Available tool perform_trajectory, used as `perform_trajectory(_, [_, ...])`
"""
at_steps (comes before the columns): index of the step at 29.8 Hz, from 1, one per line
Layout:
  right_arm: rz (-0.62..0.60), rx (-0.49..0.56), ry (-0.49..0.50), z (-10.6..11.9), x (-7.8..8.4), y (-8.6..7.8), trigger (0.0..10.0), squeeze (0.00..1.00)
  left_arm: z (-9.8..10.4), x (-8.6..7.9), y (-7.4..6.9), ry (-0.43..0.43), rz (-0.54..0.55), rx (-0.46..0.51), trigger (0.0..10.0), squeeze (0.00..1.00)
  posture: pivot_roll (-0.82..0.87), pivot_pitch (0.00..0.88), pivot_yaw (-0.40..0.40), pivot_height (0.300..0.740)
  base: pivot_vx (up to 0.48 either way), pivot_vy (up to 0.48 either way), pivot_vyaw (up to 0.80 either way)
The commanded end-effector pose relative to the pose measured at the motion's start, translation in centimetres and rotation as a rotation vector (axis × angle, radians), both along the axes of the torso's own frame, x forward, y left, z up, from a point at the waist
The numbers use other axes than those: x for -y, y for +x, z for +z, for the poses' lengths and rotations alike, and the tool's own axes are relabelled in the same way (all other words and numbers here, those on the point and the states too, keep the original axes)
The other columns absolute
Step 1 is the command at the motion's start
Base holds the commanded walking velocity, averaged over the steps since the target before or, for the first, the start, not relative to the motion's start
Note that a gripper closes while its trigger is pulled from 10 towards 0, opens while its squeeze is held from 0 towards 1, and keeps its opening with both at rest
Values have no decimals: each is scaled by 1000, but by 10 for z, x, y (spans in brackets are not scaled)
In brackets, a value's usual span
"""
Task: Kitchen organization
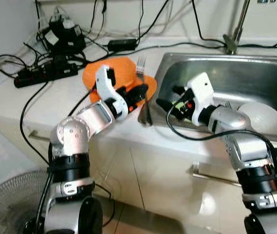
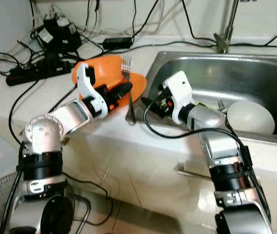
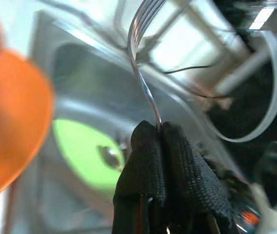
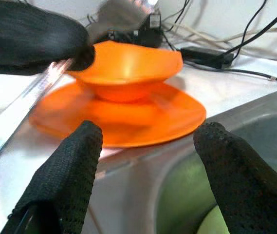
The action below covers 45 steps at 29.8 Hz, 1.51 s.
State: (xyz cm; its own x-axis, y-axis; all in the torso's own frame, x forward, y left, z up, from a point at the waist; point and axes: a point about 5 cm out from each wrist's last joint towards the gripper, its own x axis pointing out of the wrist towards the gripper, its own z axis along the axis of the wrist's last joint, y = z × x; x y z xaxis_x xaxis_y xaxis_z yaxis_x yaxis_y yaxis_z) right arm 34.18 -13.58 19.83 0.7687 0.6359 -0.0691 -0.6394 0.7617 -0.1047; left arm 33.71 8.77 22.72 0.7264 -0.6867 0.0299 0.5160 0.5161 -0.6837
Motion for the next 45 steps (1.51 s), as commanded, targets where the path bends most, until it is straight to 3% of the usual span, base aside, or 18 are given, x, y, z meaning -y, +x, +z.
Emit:
perform_trajectory(1, [12,14,50,9,0,0,10000,0,4,-7,-3,-26,-27,61,0,0,-84,0,154,740,0,0,0])
perform_trajectory(5, [10,6,197,17,4,2,10000,0,11,-14,-12,-89,-152,145,78,0,-84,0,151,740,0,0,0])
perform_trajectory(6, [8,-8,255,19,6,3,10000,0,11,-14,-15,-95,-189,161,941,0,-82,0,150,740,0,0,0])
perform_trajectory(7, [8,-23,316,20,7,4,10000,0,10,-15,-19,-99,-227,178,941,0,-83,0,150,740,0,0,0])
perform_trajectory(8, [10,-31,344,21,8,4,10000,0,9,-16,-20,-102,-247,180,0,0,-83,0,150,740,0,0,0])
perform_trajectory(13, [40,-117,556,24,15,4,10000,0,10,-19,-31,-141,-368,200,0,0,-84,0,150,740,0,0,0])
perform_trajectory(19, [121,-167,696,29,21,-1,10000,0,8,-21,-31,-161,-394,203,0,0,-86,0,151,740,0,0,0])
perform_trajectory(23, [138,-173,716,30,25,-3,10000,0,8,-22,-30,-162,-393,205,0,0,-87,0,151,740,0,0,0])
perform_trajectory(29, [299,-164,763,38,20,-18,10000,0,7,-25,-25,-145,-364,192,0,0,-86,0,152,740,0,0,0])
perform_trajectory(33, [342,-169,759,38,17,-22,10000,0,5,-23,-25,-134,-374,186,0,0,-85,0,153,740,0,0,0])
perform_trajectory(45, [372,-226,719,30,4,-16,10000,0,-4,4,-35,-120,-485,148,0,0,-91,0,154,740,0,0,0])
